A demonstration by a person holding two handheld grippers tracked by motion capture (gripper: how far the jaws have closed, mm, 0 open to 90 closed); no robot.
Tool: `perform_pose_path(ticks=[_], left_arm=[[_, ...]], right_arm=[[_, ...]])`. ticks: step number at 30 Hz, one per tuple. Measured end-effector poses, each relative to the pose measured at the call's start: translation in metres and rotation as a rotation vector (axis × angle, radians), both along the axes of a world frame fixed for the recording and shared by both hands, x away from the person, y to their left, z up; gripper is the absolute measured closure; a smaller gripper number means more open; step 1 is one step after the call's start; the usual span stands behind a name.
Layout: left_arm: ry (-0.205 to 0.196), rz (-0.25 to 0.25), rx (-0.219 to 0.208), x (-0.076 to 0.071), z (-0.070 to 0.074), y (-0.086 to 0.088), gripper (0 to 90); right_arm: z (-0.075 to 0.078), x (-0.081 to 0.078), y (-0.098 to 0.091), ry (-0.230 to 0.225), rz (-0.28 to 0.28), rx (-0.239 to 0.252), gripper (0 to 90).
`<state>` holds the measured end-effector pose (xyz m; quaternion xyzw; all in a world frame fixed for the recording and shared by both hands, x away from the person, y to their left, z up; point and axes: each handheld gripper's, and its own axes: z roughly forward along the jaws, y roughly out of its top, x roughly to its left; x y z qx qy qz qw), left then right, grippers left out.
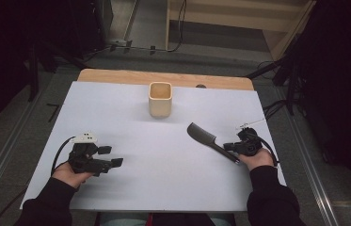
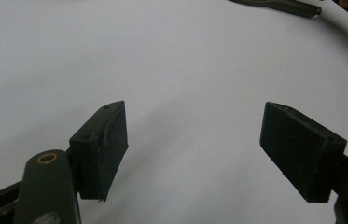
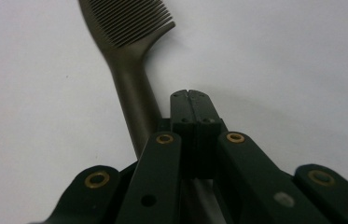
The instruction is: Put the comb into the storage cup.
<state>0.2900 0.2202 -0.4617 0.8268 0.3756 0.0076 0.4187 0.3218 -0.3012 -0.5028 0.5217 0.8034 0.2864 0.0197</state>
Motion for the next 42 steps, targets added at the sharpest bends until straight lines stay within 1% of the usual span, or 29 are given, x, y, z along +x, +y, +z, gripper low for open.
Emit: perform_pose_path(ticks=[3,5,16,19,20,22,23,25,27,28,29,30,31,32,34,35,38,42], left_arm=[[-0.001,0.001,0.001,0.000,0.000,0.000,23.8],[0.000,-0.001,0.001,0.000,0.000,0.000,23.8],[0.001,0.000,-0.001,0.000,0.000,-0.001,23.8],[0.001,-0.001,-0.001,0.000,0.000,-0.001,23.8],[0.001,0.000,0.000,0.000,0.000,0.000,23.8],[0.000,0.000,0.002,0.000,0.000,0.000,23.8],[0.000,0.000,0.000,0.000,0.000,0.000,23.8],[0.000,0.000,0.000,0.001,0.000,0.000,23.8],[0.001,-0.001,0.000,0.000,0.000,0.000,23.8],[0.001,0.000,0.000,0.000,0.000,0.000,23.8],[0.000,-0.001,-0.001,0.000,0.000,-0.001,23.8],[0.000,-0.001,-0.001,0.000,0.000,-0.001,23.8],[0.001,-0.001,-0.001,0.000,0.000,-0.001,23.8],[0.000,-0.002,-0.002,0.000,0.000,0.000,23.8],[0.001,-0.001,0.001,0.000,0.000,0.000,23.8],[0.001,-0.001,0.001,0.000,0.000,0.000,23.8],[0.001,-0.001,0.001,0.000,0.000,0.000,23.8],[0.001,0.000,0.001,0.000,0.000,0.000,23.8]], right_arm=[[0.000,-0.001,0.001,0.002,0.003,-0.002,87.5],[0.000,-0.003,0.004,0.000,0.018,-0.003,87.5],[0.001,-0.004,0.005,0.008,0.021,0.000,87.4],[0.001,-0.004,0.005,0.002,0.021,0.000,85.7],[0.002,-0.004,0.005,-0.006,0.021,-0.001,85.5],[0.006,-0.004,0.002,-0.025,0.003,0.014,83.2],[0.011,-0.006,0.000,-0.067,-0.010,0.025,76.2],[0.012,-0.007,0.001,-0.072,-0.019,0.027,74.5],[0.014,-0.009,0.003,-0.087,-0.017,0.026,68.5],[0.016,-0.010,0.004,-0.092,-0.016,0.028,68.1],[0.020,-0.013,0.007,-0.112,-0.010,0.042,63.2],[0.020,-0.013,0.007,-0.112,-0.010,0.042,63.2],[0.022,-0.014,0.009,-0.121,-0.009,0.049,60.9],[0.024,-0.016,0.010,-0.131,-0.007,0.058,57.0],[0.028,-0.018,0.013,-0.137,-0.011,0.089,49.2],[0.029,-0.020,0.016,-0.132,-0.002,0.119,44.2],[0.030,-0.023,0.019,-0.124,0.012,0.134,43.1],[0.033,-0.030,0.024,-0.147,0.041,0.150,42.1]])
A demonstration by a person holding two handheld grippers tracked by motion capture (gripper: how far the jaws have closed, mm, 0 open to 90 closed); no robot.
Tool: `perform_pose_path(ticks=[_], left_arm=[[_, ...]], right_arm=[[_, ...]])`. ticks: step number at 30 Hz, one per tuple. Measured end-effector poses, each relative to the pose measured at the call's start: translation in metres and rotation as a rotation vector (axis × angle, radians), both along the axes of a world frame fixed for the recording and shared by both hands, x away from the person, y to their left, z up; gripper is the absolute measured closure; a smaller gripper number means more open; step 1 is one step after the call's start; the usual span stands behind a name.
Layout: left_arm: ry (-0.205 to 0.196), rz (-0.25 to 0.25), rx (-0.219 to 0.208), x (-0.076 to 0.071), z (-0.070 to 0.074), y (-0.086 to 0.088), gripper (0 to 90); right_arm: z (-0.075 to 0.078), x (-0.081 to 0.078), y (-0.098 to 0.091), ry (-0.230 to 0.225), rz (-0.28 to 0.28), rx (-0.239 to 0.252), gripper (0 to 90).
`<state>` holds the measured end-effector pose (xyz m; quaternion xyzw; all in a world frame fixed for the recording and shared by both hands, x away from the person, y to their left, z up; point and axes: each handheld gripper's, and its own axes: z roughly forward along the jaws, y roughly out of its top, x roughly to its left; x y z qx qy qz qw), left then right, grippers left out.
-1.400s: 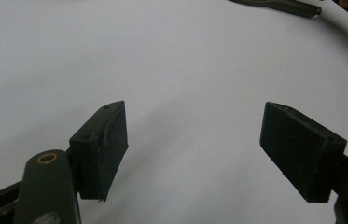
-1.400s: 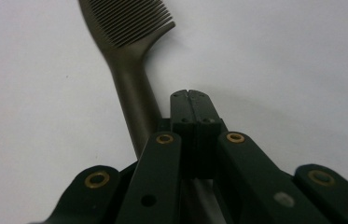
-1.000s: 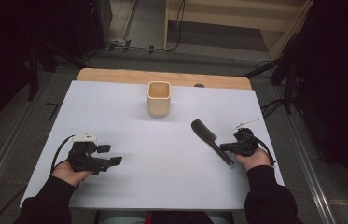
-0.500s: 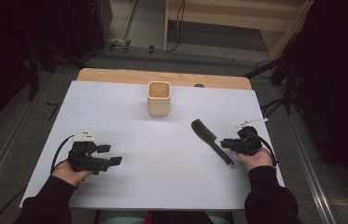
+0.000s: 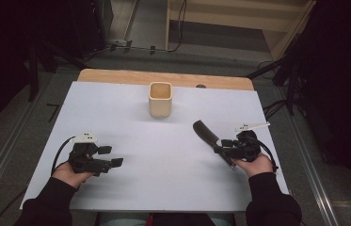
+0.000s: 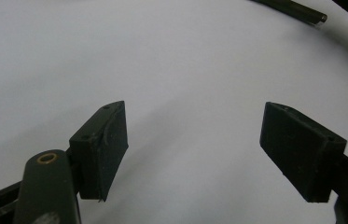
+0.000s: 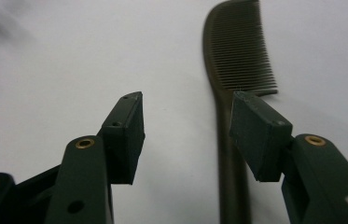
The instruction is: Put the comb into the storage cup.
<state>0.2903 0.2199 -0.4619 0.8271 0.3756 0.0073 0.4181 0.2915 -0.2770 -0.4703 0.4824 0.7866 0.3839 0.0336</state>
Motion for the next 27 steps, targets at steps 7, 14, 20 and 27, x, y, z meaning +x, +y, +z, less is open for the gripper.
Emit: perform_pose_path(ticks=[7,14,20,27], left_arm=[[0.001,-0.001,-0.001,0.000,0.000,0.000,23.8],[0.004,-0.006,-0.003,0.000,0.000,-0.001,23.8],[0.009,-0.012,-0.001,0.000,-0.001,-0.001,23.8],[0.011,-0.027,0.000,-0.001,-0.002,-0.003,23.8]], right_arm=[[0.004,-0.013,0.007,-0.035,0.025,0.023,34.9],[0.006,-0.029,0.013,-0.059,0.057,0.042,32.7],[0.002,-0.040,0.015,-0.077,0.084,0.042,30.9],[-0.002,-0.043,0.012,-0.092,0.089,0.039,24.9]])
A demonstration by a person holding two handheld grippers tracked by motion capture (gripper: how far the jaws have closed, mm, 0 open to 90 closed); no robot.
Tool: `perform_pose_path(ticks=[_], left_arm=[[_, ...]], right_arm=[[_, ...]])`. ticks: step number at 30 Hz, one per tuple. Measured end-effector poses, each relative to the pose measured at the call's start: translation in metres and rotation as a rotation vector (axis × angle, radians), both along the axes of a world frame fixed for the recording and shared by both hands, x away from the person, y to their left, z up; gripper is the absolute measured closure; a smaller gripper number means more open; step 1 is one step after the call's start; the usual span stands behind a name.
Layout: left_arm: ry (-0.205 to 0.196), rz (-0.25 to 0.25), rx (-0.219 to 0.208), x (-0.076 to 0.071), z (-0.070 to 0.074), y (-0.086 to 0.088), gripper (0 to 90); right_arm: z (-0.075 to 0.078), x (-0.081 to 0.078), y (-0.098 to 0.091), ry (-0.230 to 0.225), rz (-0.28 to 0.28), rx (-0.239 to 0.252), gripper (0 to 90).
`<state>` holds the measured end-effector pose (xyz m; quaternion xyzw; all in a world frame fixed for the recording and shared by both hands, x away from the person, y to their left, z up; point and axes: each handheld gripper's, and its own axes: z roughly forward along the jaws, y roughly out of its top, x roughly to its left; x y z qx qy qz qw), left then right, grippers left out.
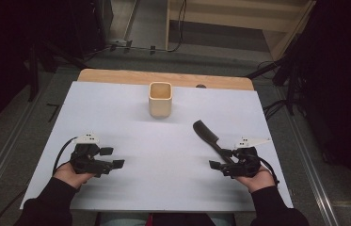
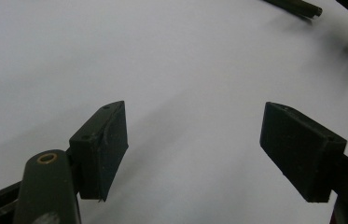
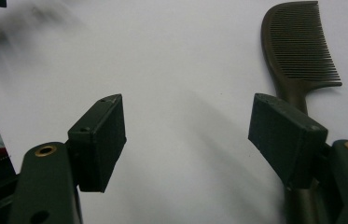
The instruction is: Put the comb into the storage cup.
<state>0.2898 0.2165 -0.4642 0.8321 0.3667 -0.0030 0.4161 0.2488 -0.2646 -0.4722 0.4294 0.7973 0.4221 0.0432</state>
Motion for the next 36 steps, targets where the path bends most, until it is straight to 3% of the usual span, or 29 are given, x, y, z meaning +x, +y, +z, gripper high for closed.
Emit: perform_pose_path(ticks=[8,23,36], left_arm=[[0.001,0.000,0.002,0.000,0.000,0.000,23.8],[0.003,0.002,0.006,0.000,0.000,0.000,23.8],[0.005,0.006,0.007,0.000,-0.001,0.000,23.8]], right_arm=[[-0.001,0.005,-0.009,0.017,-0.018,0.021,23.9],[0.001,0.018,-0.021,0.009,-0.055,0.006,21.3],[0.005,0.029,-0.040,-0.038,-0.117,-0.019,21.3]])
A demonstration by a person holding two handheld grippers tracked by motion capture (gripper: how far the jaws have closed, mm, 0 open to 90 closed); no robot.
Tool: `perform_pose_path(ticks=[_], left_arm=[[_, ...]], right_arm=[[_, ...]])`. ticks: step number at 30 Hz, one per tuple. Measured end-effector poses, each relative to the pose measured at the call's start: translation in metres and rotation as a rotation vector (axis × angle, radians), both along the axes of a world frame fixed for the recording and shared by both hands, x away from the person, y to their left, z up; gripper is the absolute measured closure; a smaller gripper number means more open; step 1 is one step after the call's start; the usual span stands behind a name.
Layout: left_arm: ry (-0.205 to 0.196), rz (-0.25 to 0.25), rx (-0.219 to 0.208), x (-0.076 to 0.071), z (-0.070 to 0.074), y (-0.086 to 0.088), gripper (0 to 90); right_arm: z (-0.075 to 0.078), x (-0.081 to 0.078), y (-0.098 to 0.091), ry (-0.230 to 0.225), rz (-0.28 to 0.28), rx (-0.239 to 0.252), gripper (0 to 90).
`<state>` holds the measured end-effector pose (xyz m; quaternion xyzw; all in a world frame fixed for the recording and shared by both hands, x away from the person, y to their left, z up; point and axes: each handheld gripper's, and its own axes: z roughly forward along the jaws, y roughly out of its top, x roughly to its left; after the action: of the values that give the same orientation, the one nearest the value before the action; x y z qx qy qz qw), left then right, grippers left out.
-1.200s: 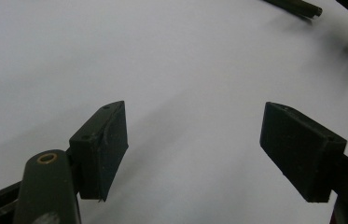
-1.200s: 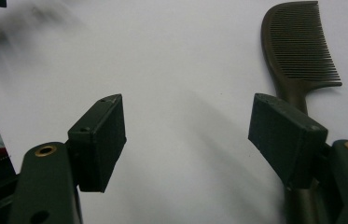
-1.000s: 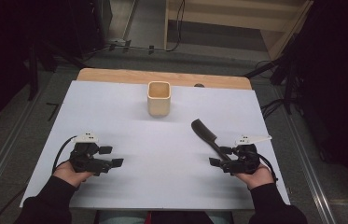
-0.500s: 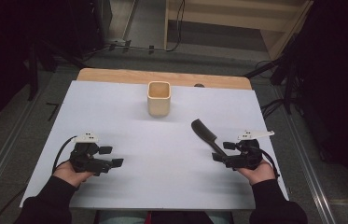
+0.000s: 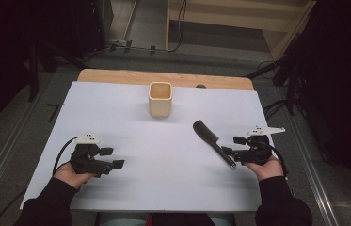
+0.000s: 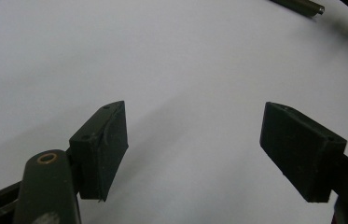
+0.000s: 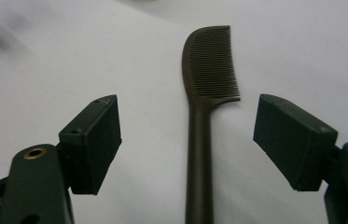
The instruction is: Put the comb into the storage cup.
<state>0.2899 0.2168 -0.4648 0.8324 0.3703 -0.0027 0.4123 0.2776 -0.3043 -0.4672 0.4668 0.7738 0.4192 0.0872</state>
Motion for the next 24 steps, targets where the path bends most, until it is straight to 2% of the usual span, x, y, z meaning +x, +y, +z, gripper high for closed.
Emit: perform_pose_path(ticks=[5,14,24], left_arm=[[0.000,-0.001,0.001,0.000,0.000,0.000,23.8],[0.000,0.002,-0.001,0.000,0.000,0.000,23.8],[-0.003,0.004,-0.002,0.000,0.000,0.002,23.8]], right_arm=[[-0.001,0.006,-0.002,-0.014,-0.009,-0.005,21.3],[-0.005,0.010,0.003,-0.013,0.004,-0.018,21.3],[-0.017,0.010,0.001,0.017,-0.023,-0.029,21.2]])
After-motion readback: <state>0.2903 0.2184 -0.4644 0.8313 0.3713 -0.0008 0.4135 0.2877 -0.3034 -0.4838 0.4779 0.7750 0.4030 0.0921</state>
